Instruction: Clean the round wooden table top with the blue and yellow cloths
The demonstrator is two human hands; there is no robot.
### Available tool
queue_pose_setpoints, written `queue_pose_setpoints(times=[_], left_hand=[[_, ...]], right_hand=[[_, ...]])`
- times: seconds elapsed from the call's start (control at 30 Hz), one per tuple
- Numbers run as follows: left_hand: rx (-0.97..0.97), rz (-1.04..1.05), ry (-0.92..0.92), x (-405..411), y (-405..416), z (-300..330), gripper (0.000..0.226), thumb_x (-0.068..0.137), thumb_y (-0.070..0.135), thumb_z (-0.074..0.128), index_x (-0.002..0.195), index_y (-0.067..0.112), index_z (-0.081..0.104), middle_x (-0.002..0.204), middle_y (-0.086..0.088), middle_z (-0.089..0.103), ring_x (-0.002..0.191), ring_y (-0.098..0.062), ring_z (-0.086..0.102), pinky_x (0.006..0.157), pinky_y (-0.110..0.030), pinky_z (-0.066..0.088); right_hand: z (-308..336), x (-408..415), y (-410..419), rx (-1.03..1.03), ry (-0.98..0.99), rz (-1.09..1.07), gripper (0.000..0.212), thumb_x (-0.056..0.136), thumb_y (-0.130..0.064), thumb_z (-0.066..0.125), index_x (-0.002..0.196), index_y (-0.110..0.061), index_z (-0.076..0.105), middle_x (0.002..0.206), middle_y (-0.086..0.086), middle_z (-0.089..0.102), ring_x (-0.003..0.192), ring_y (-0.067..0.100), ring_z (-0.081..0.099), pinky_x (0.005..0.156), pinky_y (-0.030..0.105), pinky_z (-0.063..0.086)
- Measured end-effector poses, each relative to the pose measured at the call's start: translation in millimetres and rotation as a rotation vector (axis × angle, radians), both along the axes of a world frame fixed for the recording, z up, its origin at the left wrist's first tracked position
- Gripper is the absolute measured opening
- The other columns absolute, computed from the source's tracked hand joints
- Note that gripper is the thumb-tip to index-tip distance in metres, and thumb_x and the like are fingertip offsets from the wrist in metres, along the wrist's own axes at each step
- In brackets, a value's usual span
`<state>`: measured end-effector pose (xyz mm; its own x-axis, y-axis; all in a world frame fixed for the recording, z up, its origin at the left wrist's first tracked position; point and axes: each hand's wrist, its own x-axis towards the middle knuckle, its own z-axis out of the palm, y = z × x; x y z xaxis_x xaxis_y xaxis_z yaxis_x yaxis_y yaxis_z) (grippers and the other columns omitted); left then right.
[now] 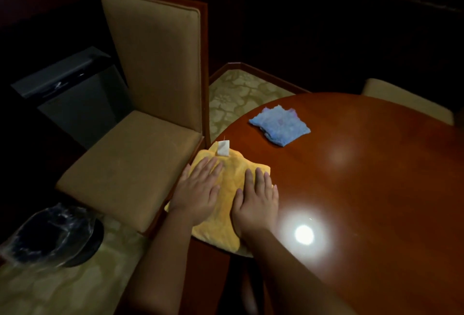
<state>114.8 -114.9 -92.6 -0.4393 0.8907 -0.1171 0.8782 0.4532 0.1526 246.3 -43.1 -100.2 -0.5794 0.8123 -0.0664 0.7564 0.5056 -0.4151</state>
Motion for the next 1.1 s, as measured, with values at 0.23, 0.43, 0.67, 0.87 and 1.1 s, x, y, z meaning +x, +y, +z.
queue_pose_setpoints(times=[0.23,0.43,0.67,0.87,1.1], left_hand=[[0.018,-0.052,-0.033,-22.1,21.5,0.5,0.074,0.081,0.051,-0.008,0.151,0.031,0.005,0.159,0.012,-0.001,0.144,-0.005,-0.009,0.119,-0.037,0.0],[0.037,-0.228,-0.027,-54.8,58.1,-4.3,0.072,0.084,0.049,-0.003,0.151,0.029,0.011,0.159,0.01,0.004,0.145,-0.007,-0.004,0.119,-0.035,0.002],[0.009,-0.401,-0.043,-77.6,93.8,-4.1,0.077,0.079,0.049,-0.011,0.152,0.03,0.006,0.159,0.012,-0.001,0.145,-0.009,-0.007,0.119,-0.036,0.0],[0.031,-0.438,-0.04,-82.9,100.3,-7.5,0.064,0.091,0.047,0.004,0.152,0.028,0.011,0.159,0.008,0.006,0.146,-0.012,0.0,0.119,-0.042,0.006],[-0.078,-0.292,-0.245,-64.5,79.6,26.4,0.055,0.102,0.041,0.021,0.152,0.029,0.004,0.159,0.008,-0.008,0.145,-0.011,-0.012,0.118,-0.041,-0.004]], right_hand=[[-5.1,-19.4,14.1,0.026,0.072,-0.054,0.075,0.085,-0.048,0.0,0.151,-0.019,0.021,0.16,0.005,0.01,0.147,0.019,-0.001,0.117,0.038,-0.004],[-9.2,-40.8,28.2,0.06,0.069,-0.212,0.074,0.086,-0.045,0.006,0.149,-0.016,0.029,0.158,0.007,0.019,0.147,0.023,0.007,0.117,0.042,0.003],[-2.7,-57.7,39.6,0.024,-0.028,-0.371,0.081,0.081,-0.049,-0.004,0.152,-0.02,0.021,0.16,0.004,0.011,0.148,0.02,0.002,0.118,0.039,0.0],[7.6,-59.7,43.7,-0.074,-0.162,-0.357,0.066,0.092,-0.048,0.001,0.153,-0.023,0.006,0.161,0.001,-0.004,0.147,0.018,-0.009,0.118,0.038,-0.004],[44.7,-38.6,56.3,-0.257,-0.092,-0.258,0.058,0.101,-0.042,0.031,0.153,-0.021,0.015,0.16,0.004,0.007,0.146,0.021,0.01,0.115,0.034,0.015]])
